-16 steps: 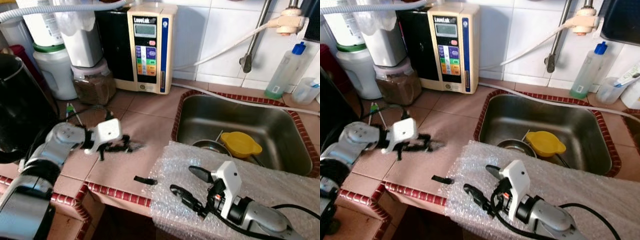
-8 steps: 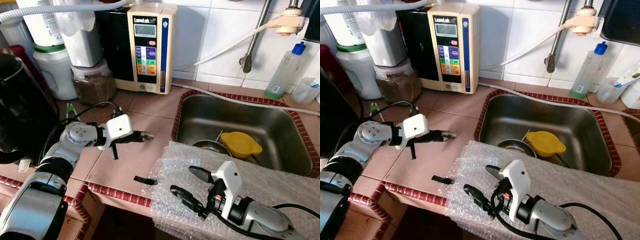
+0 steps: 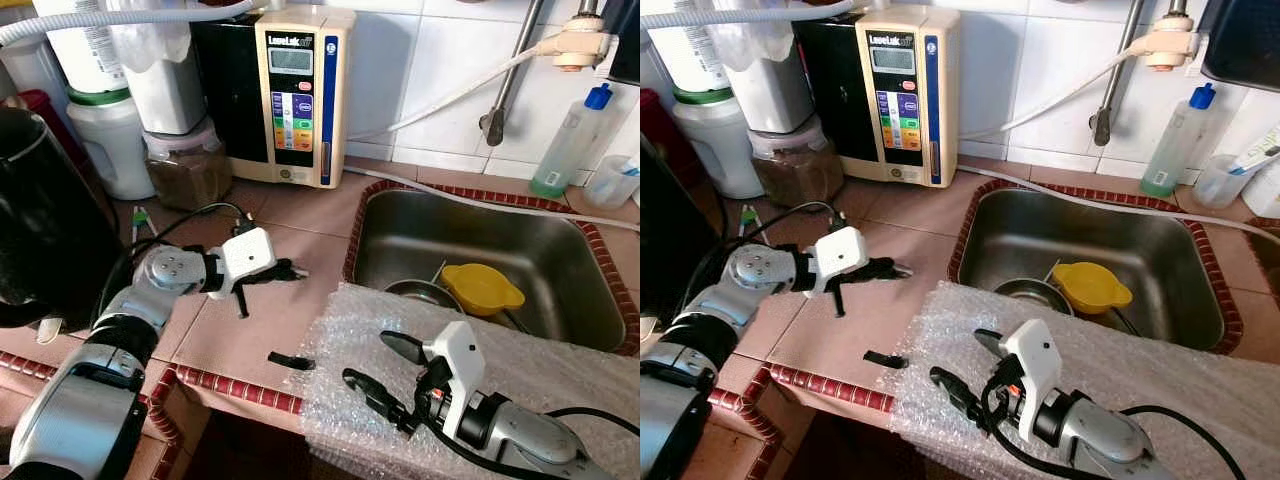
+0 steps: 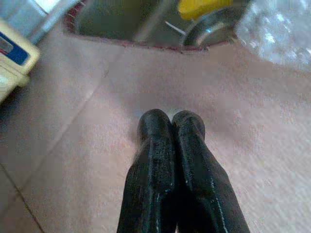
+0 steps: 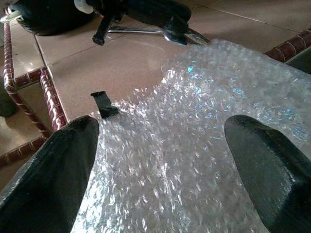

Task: Kitchen organization

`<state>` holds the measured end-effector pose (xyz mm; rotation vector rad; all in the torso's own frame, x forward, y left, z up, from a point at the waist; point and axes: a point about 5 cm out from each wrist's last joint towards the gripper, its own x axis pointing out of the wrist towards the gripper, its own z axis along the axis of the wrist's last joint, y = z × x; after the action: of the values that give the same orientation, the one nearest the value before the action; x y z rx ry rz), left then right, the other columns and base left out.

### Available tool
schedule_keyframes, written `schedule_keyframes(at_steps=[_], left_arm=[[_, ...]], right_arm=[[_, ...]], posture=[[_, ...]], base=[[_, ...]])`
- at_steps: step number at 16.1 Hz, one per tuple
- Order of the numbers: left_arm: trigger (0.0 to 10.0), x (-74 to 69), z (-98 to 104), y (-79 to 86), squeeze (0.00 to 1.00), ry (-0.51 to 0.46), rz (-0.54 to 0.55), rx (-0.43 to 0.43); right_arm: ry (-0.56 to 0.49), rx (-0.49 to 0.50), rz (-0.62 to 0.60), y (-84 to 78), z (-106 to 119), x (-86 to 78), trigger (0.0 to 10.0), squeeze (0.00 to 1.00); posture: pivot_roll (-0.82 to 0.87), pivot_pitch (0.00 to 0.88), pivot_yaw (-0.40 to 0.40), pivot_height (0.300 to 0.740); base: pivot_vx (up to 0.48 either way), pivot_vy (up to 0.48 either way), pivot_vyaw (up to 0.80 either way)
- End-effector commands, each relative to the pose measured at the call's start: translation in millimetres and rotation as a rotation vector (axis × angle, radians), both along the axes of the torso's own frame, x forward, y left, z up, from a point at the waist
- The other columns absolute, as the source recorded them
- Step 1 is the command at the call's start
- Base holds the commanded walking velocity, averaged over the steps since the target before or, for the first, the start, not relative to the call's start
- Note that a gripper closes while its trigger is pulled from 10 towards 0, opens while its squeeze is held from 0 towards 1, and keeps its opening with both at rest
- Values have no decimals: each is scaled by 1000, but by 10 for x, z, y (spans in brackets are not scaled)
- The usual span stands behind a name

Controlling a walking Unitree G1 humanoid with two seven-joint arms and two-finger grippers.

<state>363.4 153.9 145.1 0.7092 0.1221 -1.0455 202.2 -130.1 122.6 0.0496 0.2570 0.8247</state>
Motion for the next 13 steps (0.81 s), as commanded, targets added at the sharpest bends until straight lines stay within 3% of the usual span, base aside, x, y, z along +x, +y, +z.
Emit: schedule_keyframes(at_steps=[1, 3, 4, 5, 6, 9, 12, 13], left_arm=[[0, 57, 115, -22, 0, -50, 17, -24], [0, 160, 292, -107, 0, -199, 139, -149], [0, 172, 317, -114, 0, -215, 156, -168], [10000, 177, 341, -128, 573, -215, 165, -208], [10000, 159, 323, -145, 1000, -189, 144, -225], [10000, 179, 344, -165, 1000, -162, 178, -312], [10000, 122, 320, -144, 1000, -73, 35, -245], [10000, 136, 358, -97, 1000, -80, 37, -229]], right_arm=[[-26, -5, -1, -10, 48, 8, 10000, 592], [-28, -8, 0, -6, 48, 7, 10000, 576], [-28, -9, 0, -6, 48, 7, 10000, 576], [-29, -9, 1, 0, 48, 4, 10000, 565], [-27, -11, 2, 6, 42, -4, 10000, 561], [-24, -17, 6, 13, 28, -7, 10000, 553], [-27, -18, 7, 17, 34, 1, 10000, 545], [-27, -19, 7, 14, 34, -4, 10000, 545]], posture=[[46, 31, 60, 740], [44, 33, 59, 740], [44, 33, 59, 740], [42, 34, 57, 740], [43, 35, 55, 740], [43, 36, 55, 740], [40, 36, 52, 740], [40, 37, 53, 740]], base=[[0, 0, 0], [0, 0, 0], [0, 0, 0], [0, 0, 0], [0, 0, 0], [0, 0, 0], [0, 0, 0], [0, 0, 0]])
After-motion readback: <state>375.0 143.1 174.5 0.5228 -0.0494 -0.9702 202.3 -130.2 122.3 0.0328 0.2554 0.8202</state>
